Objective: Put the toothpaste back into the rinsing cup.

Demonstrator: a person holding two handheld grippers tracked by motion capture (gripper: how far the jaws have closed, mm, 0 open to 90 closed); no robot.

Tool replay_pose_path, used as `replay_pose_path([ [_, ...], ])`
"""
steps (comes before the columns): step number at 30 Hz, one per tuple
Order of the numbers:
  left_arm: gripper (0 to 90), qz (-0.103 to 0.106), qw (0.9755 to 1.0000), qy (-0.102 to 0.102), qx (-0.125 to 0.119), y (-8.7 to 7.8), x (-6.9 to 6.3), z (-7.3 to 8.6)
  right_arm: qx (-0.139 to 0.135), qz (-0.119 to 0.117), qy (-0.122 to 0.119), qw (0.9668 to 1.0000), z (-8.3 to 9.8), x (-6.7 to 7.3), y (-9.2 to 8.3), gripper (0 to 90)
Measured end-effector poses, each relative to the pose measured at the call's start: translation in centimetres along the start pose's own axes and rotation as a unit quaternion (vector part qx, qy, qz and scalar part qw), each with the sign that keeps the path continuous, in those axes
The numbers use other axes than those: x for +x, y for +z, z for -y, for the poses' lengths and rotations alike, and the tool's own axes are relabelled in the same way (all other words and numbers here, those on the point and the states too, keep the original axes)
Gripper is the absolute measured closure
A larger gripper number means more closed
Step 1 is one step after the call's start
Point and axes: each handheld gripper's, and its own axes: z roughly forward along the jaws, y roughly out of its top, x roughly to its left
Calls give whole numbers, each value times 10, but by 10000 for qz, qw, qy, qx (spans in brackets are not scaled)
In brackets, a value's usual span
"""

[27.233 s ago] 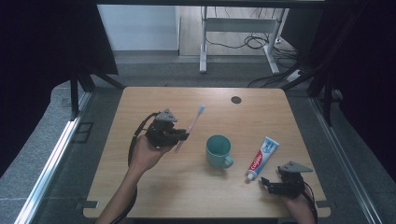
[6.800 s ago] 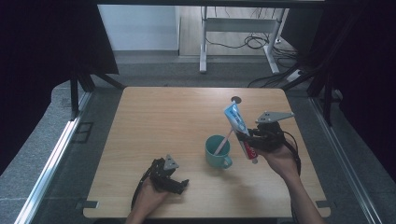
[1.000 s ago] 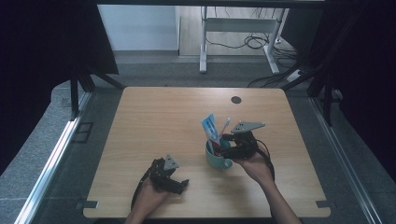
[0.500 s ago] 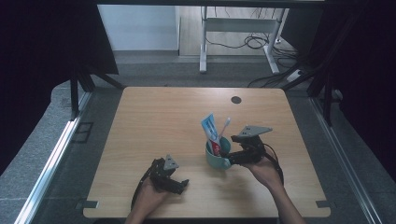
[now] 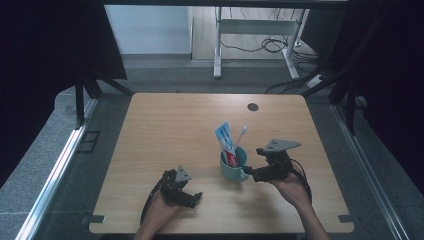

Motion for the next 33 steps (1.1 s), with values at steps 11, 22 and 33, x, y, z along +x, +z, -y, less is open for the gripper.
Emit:
replay_pose_path([
  [11,0,-3,10000,3,-2,0,0,0,54,130,37,9999,20,-8,-10,110],
  [22,0,-1,10000,-11,1,0,0,0,243,392,64,9989,48,-10,-7,116],
  [33,0,2,10000,-1,5,0,0,0,327,565,188,9977,75,-13,-4,116],
])
